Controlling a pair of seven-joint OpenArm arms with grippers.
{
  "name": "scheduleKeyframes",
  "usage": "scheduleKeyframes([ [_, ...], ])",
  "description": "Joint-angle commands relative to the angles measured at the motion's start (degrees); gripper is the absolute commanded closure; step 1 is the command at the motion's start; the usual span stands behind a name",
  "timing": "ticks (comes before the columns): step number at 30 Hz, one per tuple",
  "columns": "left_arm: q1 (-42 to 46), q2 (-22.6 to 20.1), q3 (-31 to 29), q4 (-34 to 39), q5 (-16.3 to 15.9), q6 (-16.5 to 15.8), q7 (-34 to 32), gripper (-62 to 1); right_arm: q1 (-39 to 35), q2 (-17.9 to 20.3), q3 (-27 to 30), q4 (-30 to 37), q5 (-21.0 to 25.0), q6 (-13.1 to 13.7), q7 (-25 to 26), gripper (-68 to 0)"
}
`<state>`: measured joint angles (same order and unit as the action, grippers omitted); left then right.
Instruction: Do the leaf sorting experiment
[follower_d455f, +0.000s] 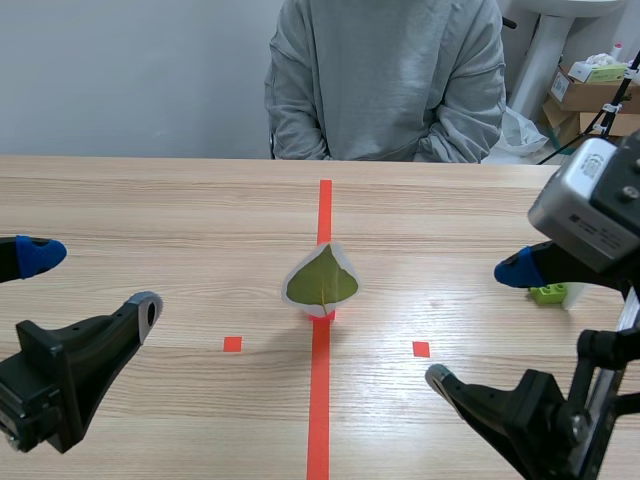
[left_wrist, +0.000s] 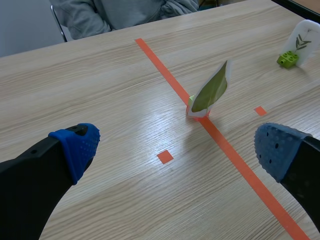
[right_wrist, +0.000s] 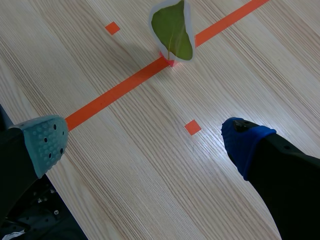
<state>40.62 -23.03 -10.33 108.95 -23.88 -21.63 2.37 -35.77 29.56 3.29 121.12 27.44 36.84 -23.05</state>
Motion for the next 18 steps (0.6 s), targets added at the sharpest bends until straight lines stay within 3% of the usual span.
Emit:
scheduleKeyframes([
  [1,0.2,0.2,-0.3,1.1,-0.5,-0.2,-0.8,-62.3,0.5,0.4,0.7,-0.1,0.2,-0.2,0.5,-64.0],
  [18,0.1,0.2,-0.3,1.1,-0.5,-0.2,-0.5,-62.3,0.5,0.4,0.7,-0.1,-0.2,-0.2,0.1,-64.0],
])
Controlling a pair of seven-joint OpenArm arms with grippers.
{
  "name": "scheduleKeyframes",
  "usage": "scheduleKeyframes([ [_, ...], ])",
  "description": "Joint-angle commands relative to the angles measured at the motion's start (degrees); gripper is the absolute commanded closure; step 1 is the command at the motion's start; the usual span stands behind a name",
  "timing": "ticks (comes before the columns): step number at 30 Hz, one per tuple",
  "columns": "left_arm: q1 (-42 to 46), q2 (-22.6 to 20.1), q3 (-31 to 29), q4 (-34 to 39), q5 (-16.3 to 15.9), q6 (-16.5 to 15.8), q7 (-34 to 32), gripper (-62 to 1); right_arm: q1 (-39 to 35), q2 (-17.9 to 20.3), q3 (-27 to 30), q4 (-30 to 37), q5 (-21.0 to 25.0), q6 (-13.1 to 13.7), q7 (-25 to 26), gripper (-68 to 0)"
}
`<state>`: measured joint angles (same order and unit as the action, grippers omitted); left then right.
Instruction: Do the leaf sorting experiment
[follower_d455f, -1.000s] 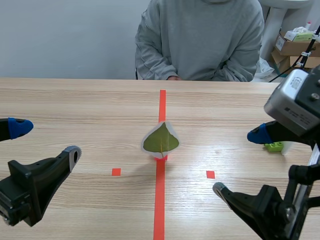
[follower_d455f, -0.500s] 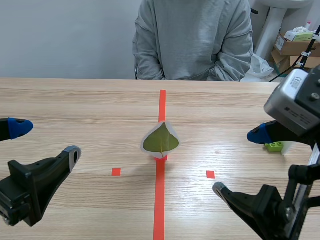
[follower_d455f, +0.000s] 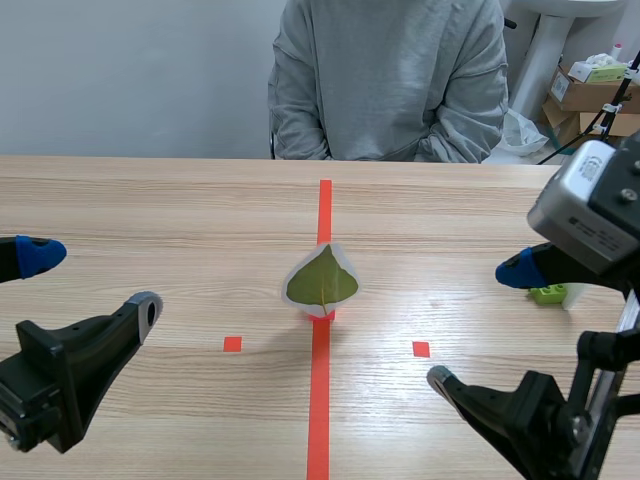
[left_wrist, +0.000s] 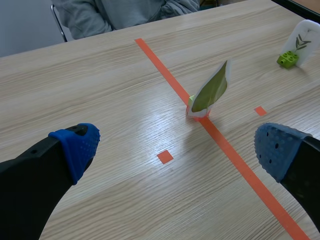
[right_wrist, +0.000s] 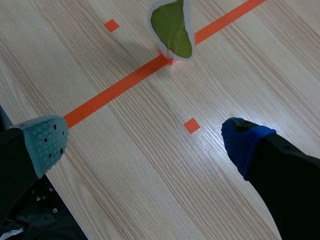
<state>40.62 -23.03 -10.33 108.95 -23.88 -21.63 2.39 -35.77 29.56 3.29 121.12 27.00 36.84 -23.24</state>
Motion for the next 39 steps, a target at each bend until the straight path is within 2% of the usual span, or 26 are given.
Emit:
scheduleKeyframes([
  [1,0.1,0.2,-0.3,1.1,-0.5,-0.2,0.1,-62.3,0.5,0.4,0.7,-0.1,0.2,-0.2,0.0,-64.0],
  [5,0.1,0.2,-0.3,1.1,-0.3,-0.2,1.8,-62.3,0.5,0.4,0.7,-0.1,0.2,-0.2,0.0,-64.0],
  [8,-1.8,0.1,-0.1,0.1,1.3,-0.3,3.3,-62.3,0.5,0.4,0.7,-0.1,0.2,-0.2,0.0,-64.0],
  [11,-5.9,-1.4,1.2,-3.1,2.6,-1.9,3.7,-62.3,0.5,0.4,0.7,-0.1,0.2,-0.2,0.0,-64.0],
  [17,-19.0,-5.2,8.2,-14.7,2.9,-4.7,4.1,-62.3,0.5,0.4,0.7,-0.1,0.2,-0.2,-0.6,-64.0],
  [20,-27.3,-5.8,13.7,-21.8,5.2,-6.5,4.1,-62.3,0.5,0.4,0.7,-0.1,0.2,-0.2,-1.1,-64.0],
  [22,-32.6,-5.7,17.9,-26.3,5.3,-7.6,4.0,-62.3,0.5,0.4,0.7,-0.1,0.0,-0.2,-1.1,-64.0],
  [26,-41.9,-4.9,27.5,-33.3,5.3,-8.2,4.1,-62.3,0.5,0.4,0.7,-0.1,0.0,-0.2,-1.1,-64.0],
  [30,-48.5,-2.5,34.2,-38.7,6.1,-8.1,4.2,-62.3,0.5,0.4,0.7,-0.1,-1.3,-0.2,-1.1,-64.0],
  [39,-56.5,5.6,39.8,-49.8,8.8,-8.1,4.5,-62.3,0.5,0.4,0.7,-0.1,-1.3,-0.2,-1.0,-64.0],
])
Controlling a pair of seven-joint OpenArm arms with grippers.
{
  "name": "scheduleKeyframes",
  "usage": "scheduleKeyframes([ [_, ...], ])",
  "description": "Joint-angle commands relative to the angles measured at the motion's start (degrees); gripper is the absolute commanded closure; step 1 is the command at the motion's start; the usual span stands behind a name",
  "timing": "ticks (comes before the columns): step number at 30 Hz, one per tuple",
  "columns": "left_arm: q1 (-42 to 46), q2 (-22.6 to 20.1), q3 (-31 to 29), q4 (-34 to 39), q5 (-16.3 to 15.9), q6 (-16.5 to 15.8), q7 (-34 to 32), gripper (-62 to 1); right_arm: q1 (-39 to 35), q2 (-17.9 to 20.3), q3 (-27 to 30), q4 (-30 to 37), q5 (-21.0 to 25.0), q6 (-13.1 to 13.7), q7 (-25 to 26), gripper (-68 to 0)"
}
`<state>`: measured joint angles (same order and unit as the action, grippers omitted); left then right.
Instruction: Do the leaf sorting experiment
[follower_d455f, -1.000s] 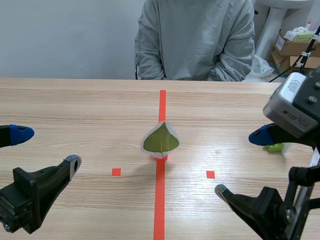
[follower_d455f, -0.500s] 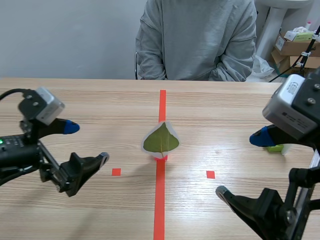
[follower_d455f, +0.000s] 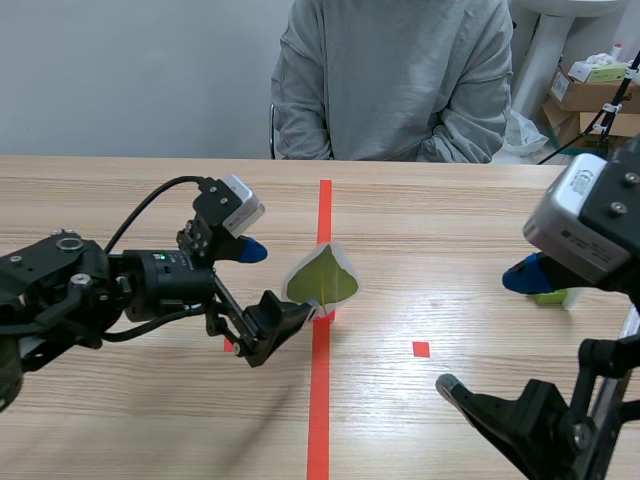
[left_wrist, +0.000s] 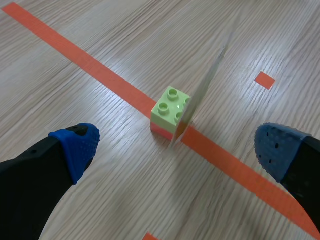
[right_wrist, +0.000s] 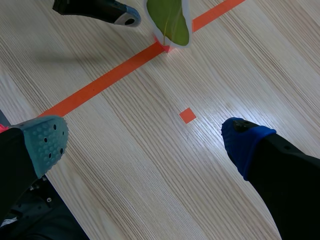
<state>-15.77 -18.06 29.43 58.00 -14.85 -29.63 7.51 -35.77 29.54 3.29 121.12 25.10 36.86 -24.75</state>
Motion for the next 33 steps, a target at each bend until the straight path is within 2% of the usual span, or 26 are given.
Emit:
scheduleKeyframes([
  [1,-0.6,1.5,0.3,0.3,0.7,-0.1,-0.6,-62.3,0.5,0.4,0.7,-0.1,0.6,-0.2,0.5,-64.0],
  [5,-1.5,4.3,0.6,-0.9,6.2,-0.1,-0.5,-62.3,0.5,0.4,0.7,-0.1,0.6,-0.2,0.5,-64.0],
  [13,-1.5,6.6,0.9,-0.9,9.8,-0.1,0.1,-62.3,0.5,0.4,0.7,-0.1,0.6,-0.2,0.5,-64.0],
  [19,-1.5,6.6,0.9,-0.9,10.0,0.3,0.0,-62.3,0.5,0.4,0.7,-0.1,0.6,-0.2,0.5,-64.0],
  [20,-1.5,6.6,0.9,-0.9,10.0,0.3,0.0,-59.4,0.5,0.4,0.7,-0.1,0.6,-0.2,0.5,-64.0],
  [25,-1.5,6.6,0.9,-0.9,10.0,0.3,0.0,-34.5,0.5,0.4,0.7,-0.1,0.6,-0.2,0.5,-64.0],
  [33,-1.5,6.6,0.9,-0.9,10.0,0.3,-0.4,-8.4,0.5,0.4,0.7,-0.1,0.6,-0.2,0.5,-64.0],
])
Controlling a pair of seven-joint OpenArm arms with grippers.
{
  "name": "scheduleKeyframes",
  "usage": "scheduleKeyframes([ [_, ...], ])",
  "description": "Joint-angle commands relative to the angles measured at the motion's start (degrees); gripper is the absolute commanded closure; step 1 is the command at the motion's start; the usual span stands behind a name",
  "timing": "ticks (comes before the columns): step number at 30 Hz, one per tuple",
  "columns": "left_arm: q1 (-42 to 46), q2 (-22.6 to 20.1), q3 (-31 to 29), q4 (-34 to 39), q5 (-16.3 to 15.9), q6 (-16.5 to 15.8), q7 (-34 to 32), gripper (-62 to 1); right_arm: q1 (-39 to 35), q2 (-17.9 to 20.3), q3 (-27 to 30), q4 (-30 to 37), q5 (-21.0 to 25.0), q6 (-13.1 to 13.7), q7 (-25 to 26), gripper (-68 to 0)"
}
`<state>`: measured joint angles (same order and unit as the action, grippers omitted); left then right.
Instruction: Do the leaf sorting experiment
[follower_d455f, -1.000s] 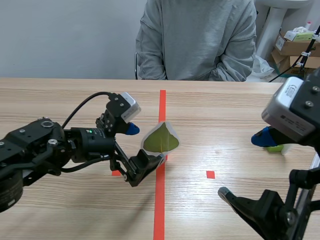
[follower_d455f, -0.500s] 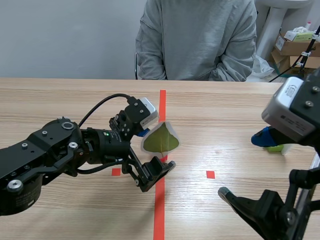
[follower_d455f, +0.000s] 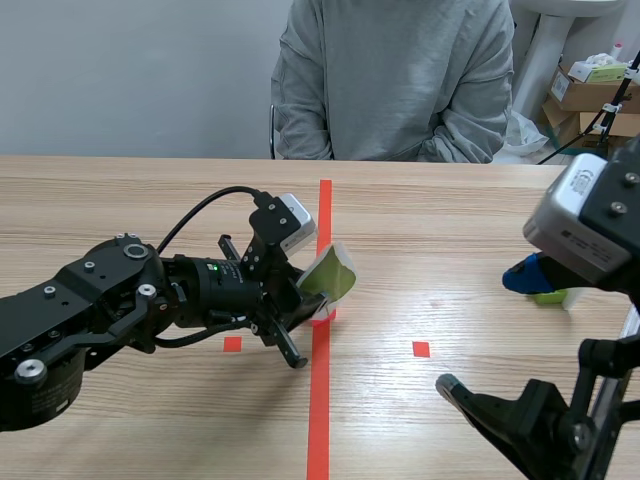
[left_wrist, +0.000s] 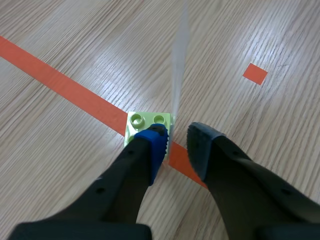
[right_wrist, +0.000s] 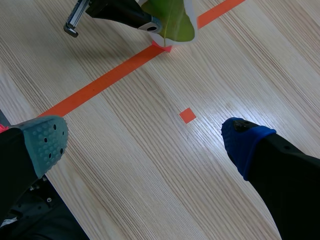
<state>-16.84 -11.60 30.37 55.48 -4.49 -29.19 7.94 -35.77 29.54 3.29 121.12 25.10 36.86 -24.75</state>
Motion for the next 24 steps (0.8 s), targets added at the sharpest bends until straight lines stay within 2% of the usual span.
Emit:
scheduleKeyframes([
  [1,-0.5,0.2,0.0,1.6,-0.3,-0.1,-0.8,-5.4,0.5,0.4,0.7,-0.1,0.6,-0.2,0.5,-64.0],
  [2,-0.5,0.1,0.0,1.6,-0.3,-0.1,-0.8,-3.6,0.5,0.4,0.7,-0.1,0.6,-0.2,0.5,-64.0],
  [9,-0.3,0.1,-0.2,1.9,-0.4,-0.2,-1.5,-4.0,0.5,0.4,0.7,-0.1,0.6,-0.2,0.5,-64.0],
  [14,3.2,-0.6,-2.3,7.5,-0.4,-0.6,-2.6,-4.0,0.5,0.4,0.7,-0.1,0.6,-0.2,0.5,-64.0],
  [16,5.2,-0.9,-4.7,10.4,-0.4,-0.5,-2.5,-4.0,0.5,0.4,0.7,-0.1,0.6,-0.2,0.5,-64.0],
  [18,6.4,-0.8,-8.1,11.7,-0.8,1.1,-2.6,-4.0,0.5,0.4,0.7,-0.1,0.6,-0.2,0.5,-64.0],
  [20,6.7,-0.8,-12.0,11.6,-2.4,3.6,-2.5,-4.0,0.5,0.4,0.7,-0.1,0.6,-0.2,0.5,-64.0],
  [22,6.4,-0.8,-15.8,10.5,-2.4,5.9,-2.6,-4.0,0.5,0.4,0.7,-0.1,0.6,-0.2,0.5,-64.0],
  [24,5.4,-0.9,-19.3,8.5,-2.4,6.2,-2.8,-4.0,0.5,0.4,0.7,-0.1,0.6,-0.2,0.5,-64.0],
])
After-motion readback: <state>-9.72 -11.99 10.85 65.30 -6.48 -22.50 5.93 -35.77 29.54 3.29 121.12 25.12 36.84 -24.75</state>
